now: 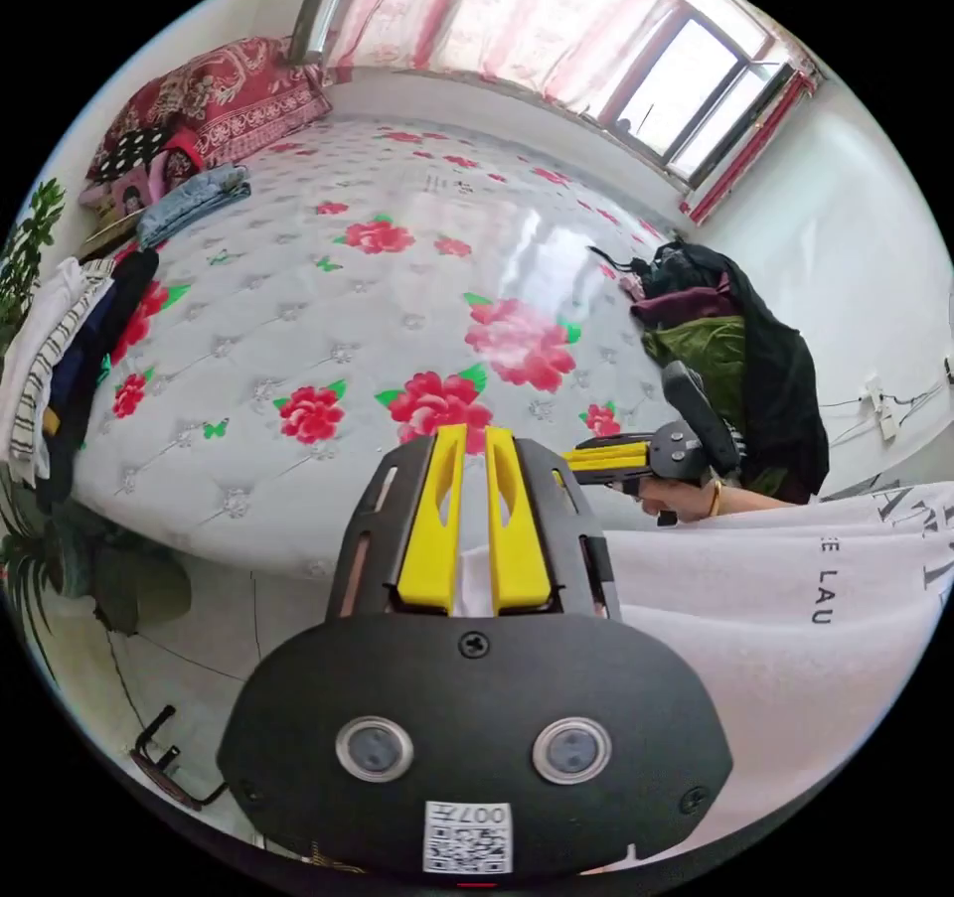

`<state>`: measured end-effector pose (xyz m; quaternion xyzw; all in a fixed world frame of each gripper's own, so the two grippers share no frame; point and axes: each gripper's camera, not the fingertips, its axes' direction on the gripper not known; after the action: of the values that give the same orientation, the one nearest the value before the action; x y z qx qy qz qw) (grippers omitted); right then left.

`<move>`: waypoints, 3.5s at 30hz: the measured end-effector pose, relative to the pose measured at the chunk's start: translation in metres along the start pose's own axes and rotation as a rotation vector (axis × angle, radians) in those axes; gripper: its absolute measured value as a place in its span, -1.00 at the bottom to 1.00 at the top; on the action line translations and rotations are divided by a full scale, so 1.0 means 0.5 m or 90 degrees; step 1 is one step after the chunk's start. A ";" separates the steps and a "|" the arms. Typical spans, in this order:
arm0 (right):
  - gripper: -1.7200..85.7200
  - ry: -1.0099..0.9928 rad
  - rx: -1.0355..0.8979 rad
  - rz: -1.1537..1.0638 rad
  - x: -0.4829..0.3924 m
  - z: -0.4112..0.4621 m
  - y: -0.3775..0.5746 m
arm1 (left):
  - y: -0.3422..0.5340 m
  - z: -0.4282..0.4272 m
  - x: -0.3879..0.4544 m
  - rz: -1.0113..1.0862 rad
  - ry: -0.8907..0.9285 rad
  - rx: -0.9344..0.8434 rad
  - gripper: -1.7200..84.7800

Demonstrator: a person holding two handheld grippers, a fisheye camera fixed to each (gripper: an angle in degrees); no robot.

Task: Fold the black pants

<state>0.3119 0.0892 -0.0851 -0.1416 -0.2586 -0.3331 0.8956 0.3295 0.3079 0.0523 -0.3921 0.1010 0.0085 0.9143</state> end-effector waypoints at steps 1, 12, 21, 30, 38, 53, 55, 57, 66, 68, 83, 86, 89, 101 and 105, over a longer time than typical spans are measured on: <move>-0.95 0.008 0.026 0.007 0.013 -0.037 0.026 | 0.003 0.020 0.058 0.025 0.002 -0.010 -0.87; -0.77 0.459 0.477 0.505 0.251 -0.856 0.793 | 0.056 0.118 0.384 0.078 0.042 -0.034 -0.81; -0.84 0.290 0.412 0.424 0.250 -0.949 0.731 | 0.059 0.099 0.559 0.128 0.099 0.011 -0.71; -0.93 0.172 0.513 0.041 -0.124 -1.172 0.494 | 0.054 0.025 0.665 0.233 0.135 0.090 -0.59; -0.92 -0.231 0.411 -0.448 -0.460 -1.235 0.358 | 0.051 -0.063 0.647 0.247 0.129 0.195 -0.52; -0.78 -0.055 0.271 -0.026 -0.156 -1.023 0.112 | 0.215 -0.248 0.157 -0.252 -0.013 0.244 -0.56; -0.78 -0.018 0.250 0.048 -0.082 -0.995 0.108 | 0.236 -0.296 0.111 -0.290 -0.044 0.279 -0.56; -0.77 0.017 0.235 0.096 -0.027 -0.974 0.104 | 0.247 -0.329 0.080 -0.311 -0.061 0.305 -0.56; -0.74 0.088 0.162 0.170 0.101 -0.852 -0.035 | 0.203 -0.347 0.000 -0.327 -0.147 0.245 -0.57; -0.74 0.107 0.124 0.167 0.119 -0.811 -0.079 | 0.192 -0.344 -0.008 -0.321 -0.146 0.243 -0.57; -0.95 0.088 -0.067 0.054 0.199 -0.693 -0.255 | 0.123 -0.339 -0.142 -0.360 -0.152 0.216 -0.59; -0.96 -0.034 0.046 0.009 0.205 -0.865 -0.248 | 0.076 -0.344 -0.168 -0.333 -0.158 0.205 -0.60; -0.97 -0.188 0.204 -0.024 0.241 -1.099 -0.247 | 0.016 -0.342 -0.201 -0.291 -0.167 0.190 -0.61; -0.93 0.046 0.503 0.182 0.499 -1.378 -0.707 | -0.307 -0.189 -0.482 -0.390 -0.163 0.171 -0.67; -0.90 0.031 0.376 0.210 0.584 -1.174 -0.749 | -0.308 -0.149 -0.529 -0.401 -0.223 0.133 -0.68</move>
<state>0.4657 -0.5901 -0.3768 0.0919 -0.2958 -0.0976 0.9458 0.0719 0.1644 0.1627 -0.3013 -0.1821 -0.2170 0.9105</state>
